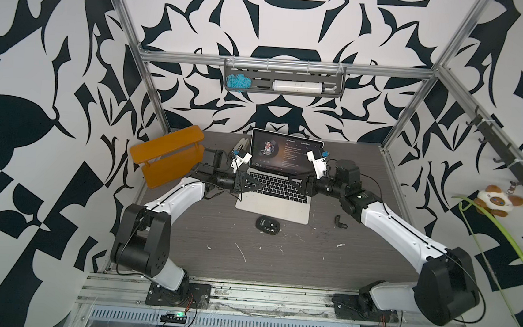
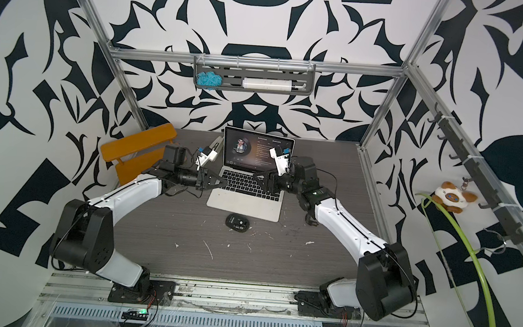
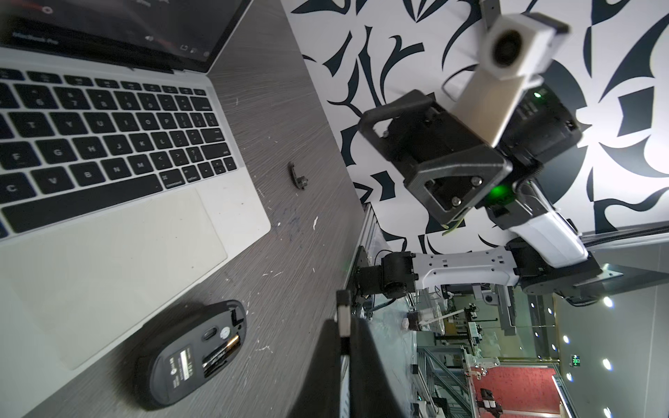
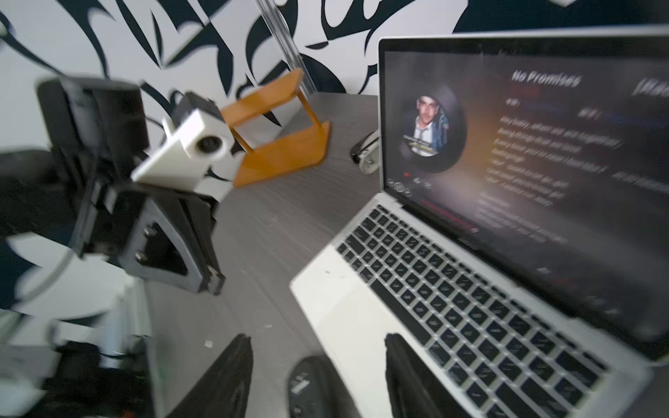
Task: Remove the wireless mouse receiver from the laptop
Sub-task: Insert the USB plug into the mouse.
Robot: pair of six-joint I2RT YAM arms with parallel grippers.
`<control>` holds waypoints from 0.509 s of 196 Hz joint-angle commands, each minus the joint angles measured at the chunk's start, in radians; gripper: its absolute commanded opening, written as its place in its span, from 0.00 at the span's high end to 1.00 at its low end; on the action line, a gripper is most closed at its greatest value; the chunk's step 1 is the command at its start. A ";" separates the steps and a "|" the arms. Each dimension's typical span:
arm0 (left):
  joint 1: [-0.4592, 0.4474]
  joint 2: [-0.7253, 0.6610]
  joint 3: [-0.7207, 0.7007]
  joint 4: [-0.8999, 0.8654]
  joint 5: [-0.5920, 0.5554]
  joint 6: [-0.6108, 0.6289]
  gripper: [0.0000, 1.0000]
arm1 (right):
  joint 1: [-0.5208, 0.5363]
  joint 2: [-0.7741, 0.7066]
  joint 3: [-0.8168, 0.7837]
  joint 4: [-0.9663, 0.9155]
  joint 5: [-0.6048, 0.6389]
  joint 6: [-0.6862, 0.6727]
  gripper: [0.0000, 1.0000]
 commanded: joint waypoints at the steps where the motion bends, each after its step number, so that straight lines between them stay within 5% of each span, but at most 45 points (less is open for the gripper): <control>1: 0.000 -0.046 -0.020 0.046 0.036 -0.024 0.96 | -0.006 0.045 0.003 0.290 -0.264 0.429 0.36; 27: -0.001 -0.077 -0.033 0.089 0.043 -0.057 0.96 | 0.007 0.113 0.002 0.472 -0.342 0.607 0.35; 100: -0.004 -0.099 -0.076 0.153 0.059 -0.105 0.95 | 0.084 0.197 0.077 0.435 -0.343 0.574 0.42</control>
